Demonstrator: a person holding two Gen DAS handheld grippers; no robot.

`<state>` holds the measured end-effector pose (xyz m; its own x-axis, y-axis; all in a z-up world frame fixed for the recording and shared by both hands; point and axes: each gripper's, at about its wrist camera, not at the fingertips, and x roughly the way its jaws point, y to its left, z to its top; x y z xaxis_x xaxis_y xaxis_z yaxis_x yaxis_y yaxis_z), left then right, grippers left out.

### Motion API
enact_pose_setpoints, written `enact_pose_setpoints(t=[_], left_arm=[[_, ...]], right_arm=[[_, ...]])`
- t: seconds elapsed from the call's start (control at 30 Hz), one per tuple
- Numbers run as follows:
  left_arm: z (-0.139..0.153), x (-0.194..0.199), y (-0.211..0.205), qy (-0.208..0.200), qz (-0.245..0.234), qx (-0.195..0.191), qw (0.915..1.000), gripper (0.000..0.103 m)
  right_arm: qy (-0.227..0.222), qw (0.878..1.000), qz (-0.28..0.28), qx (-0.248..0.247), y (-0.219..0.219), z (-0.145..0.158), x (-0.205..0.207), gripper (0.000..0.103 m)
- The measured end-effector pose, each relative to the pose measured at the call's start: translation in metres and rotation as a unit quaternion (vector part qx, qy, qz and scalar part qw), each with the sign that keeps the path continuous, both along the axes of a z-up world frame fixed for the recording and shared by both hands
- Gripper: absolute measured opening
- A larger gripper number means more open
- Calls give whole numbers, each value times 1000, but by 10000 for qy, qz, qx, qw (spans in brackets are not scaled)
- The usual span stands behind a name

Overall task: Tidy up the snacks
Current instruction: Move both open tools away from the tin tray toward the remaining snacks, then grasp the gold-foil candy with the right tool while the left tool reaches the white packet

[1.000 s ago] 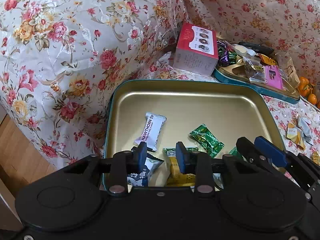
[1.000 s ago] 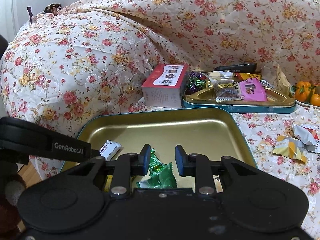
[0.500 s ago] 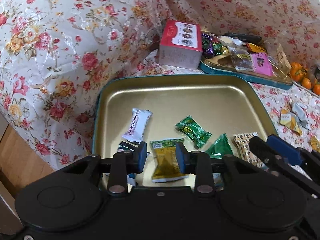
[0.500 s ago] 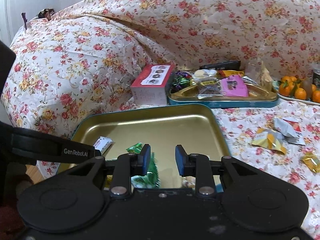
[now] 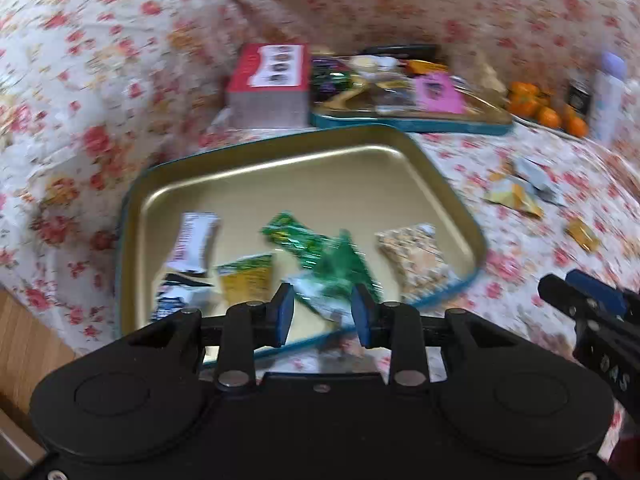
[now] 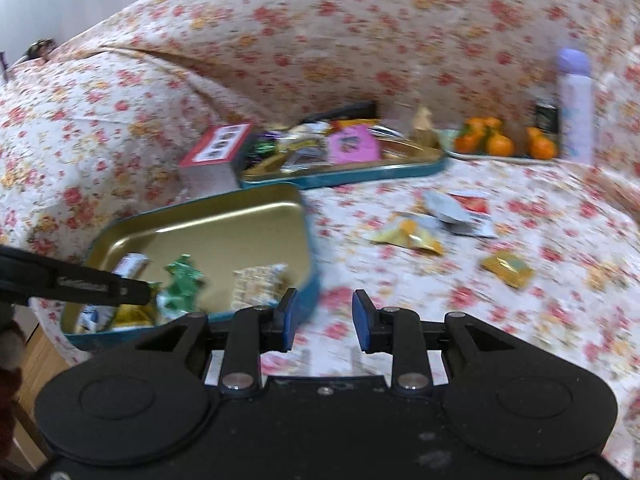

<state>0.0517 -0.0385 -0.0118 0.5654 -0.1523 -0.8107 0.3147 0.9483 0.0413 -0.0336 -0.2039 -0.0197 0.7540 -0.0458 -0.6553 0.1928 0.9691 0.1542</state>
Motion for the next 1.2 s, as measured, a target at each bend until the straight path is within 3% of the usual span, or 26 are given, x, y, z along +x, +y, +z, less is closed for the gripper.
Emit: enact_pose_setpoints(t=[0.33, 0.63, 0.83, 1.2], left_arm=[[-5, -44, -48, -350, -1020, 164, 9940, 42], [-8, -65, -103, -200, -1528, 121, 9880, 42], [-15, -58, -134, 20, -1426, 32, 9898, 42], [-35, -16, -166, 579, -759, -136, 9953, 42]], right_arm=[[240, 9974, -684, 3, -59, -19, -39, 31], [233, 9954, -932, -2, -93, -28, -45, 32], [112, 9955, -945, -48, -116, -27, -22, 34], [44, 9969, -789, 29, -157, -32, 28, 35]])
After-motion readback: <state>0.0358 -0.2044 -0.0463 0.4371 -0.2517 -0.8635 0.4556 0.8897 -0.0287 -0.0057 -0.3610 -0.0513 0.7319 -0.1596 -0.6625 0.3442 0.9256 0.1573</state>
